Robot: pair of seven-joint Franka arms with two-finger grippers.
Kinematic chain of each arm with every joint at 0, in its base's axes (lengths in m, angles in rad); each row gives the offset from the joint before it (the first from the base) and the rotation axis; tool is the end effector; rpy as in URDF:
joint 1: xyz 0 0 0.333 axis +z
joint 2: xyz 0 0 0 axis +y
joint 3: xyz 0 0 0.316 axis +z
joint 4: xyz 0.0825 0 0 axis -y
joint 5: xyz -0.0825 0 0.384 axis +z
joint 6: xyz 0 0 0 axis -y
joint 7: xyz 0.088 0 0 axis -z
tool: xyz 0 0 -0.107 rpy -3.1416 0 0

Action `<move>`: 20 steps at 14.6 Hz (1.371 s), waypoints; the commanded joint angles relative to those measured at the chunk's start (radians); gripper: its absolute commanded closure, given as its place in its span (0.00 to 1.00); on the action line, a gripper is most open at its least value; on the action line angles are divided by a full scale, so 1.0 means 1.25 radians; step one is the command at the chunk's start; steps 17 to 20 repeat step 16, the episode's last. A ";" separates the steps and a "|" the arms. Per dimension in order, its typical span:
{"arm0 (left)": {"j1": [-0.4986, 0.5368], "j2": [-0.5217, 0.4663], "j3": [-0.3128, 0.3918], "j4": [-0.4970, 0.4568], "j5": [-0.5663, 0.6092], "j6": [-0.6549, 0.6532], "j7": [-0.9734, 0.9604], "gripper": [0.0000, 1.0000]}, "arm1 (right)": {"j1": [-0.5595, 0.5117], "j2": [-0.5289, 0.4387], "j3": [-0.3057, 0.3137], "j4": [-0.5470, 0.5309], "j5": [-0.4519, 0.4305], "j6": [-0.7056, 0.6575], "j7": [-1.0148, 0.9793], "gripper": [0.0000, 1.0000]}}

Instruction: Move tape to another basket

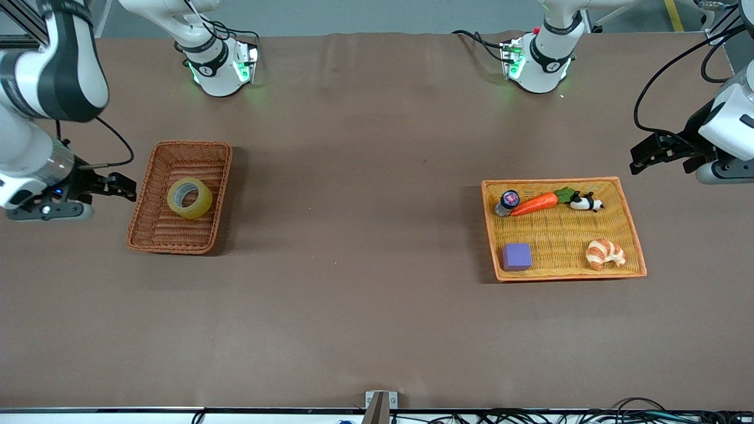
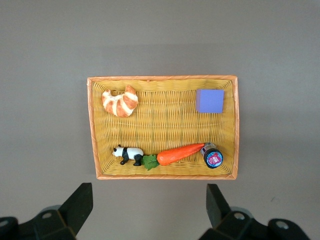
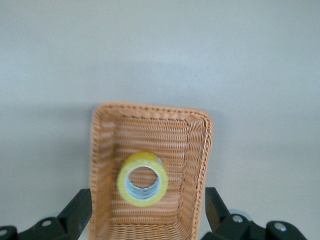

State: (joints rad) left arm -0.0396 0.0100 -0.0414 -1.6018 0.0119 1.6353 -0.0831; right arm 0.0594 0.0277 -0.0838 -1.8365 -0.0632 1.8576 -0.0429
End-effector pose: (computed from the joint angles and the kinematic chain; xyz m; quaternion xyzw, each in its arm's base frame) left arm 0.5615 -0.0443 0.6100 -0.9999 -0.0007 -0.0122 0.0047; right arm 0.5697 -0.0184 0.5071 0.9993 0.0183 -0.0043 0.0313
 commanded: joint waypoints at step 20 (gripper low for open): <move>-0.008 0.007 0.006 0.010 0.008 0.002 0.005 0.00 | 0.000 0.013 0.028 0.300 0.048 -0.275 0.091 0.00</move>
